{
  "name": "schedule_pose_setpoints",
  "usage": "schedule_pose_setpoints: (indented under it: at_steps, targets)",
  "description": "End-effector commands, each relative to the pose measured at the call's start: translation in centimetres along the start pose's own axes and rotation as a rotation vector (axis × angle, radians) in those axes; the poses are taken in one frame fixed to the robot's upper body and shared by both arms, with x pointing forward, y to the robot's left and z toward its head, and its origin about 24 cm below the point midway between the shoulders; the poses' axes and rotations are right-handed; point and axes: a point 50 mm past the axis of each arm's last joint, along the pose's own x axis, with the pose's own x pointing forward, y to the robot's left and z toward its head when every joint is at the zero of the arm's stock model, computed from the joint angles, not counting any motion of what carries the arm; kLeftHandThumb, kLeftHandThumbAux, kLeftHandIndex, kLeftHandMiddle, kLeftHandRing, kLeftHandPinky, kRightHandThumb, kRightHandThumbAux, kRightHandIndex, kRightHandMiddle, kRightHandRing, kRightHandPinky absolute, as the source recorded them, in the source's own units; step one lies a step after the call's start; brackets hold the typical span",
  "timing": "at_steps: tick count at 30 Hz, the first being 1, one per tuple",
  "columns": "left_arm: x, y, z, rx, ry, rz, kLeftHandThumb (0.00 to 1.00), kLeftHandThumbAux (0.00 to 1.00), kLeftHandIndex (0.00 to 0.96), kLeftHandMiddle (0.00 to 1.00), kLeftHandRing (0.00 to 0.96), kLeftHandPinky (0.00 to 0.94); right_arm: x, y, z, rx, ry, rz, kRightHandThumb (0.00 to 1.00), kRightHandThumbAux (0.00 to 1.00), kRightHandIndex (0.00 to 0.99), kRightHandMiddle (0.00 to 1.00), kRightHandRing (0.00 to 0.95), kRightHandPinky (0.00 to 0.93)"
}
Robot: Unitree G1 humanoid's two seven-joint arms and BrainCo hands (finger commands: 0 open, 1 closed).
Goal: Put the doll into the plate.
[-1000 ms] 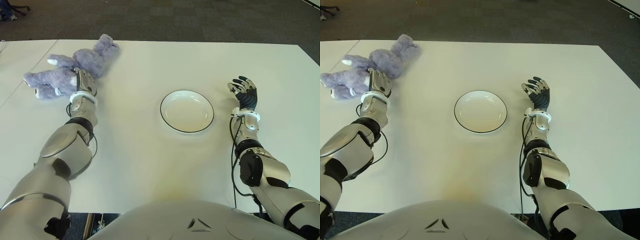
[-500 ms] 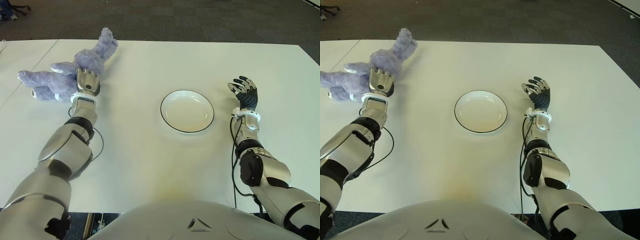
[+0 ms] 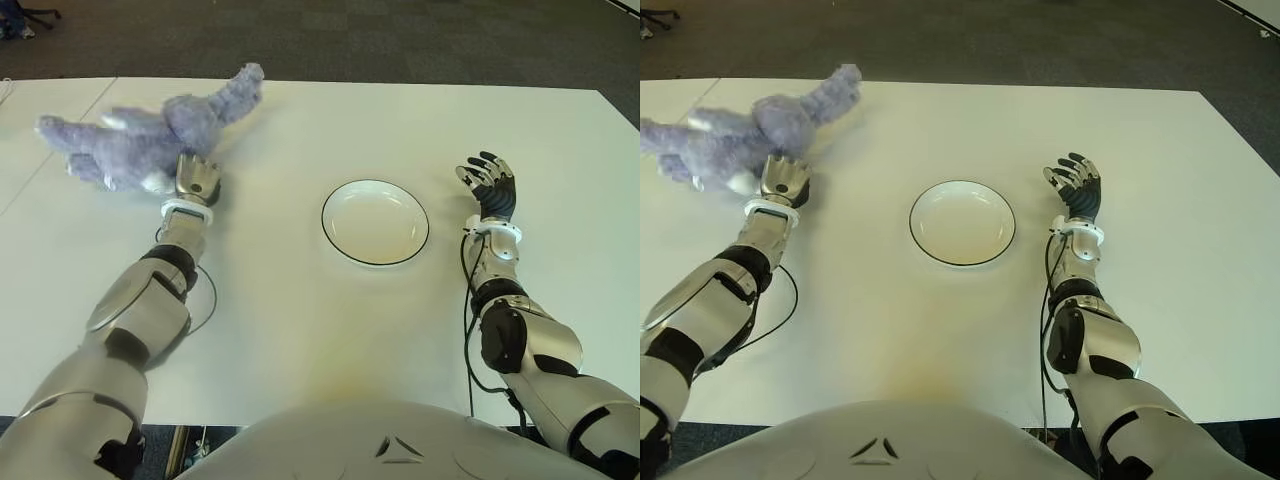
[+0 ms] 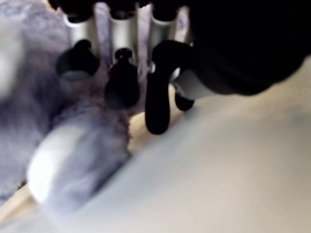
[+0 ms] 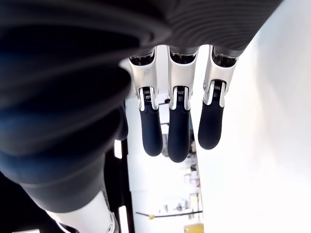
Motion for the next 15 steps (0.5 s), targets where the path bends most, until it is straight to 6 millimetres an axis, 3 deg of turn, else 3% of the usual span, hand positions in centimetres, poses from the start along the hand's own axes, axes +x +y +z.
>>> schedule_pose_setpoints:
  at_steps: [1,4,15]
  targets:
    - [-0.8,1.8,5.0,-0.029,-0.167,0.113,0.853,0.667,0.400,0.549,0.809,0.823,-8.0,-1.9,-9.7,0.010,0.477,-0.075,0.156,0.880,0.255,0.327,0.352,0.371]
    - [-1.6,4.3,6.3,-0.034,-0.224,0.232,0.852,0.667,0.399,0.551,0.809,0.830,-8.0,-1.8,-9.8,0.008,0.478,-0.070,0.149,0.878,0.254,0.328,0.357,0.372]
    - [-4.6,8.1,9.3,-0.149,-0.351,0.331,0.850,0.668,0.397,0.550,0.806,0.834,-8.0,-1.7,-9.8,0.001,0.477,-0.071,0.152,0.876,0.257,0.326,0.350,0.360]
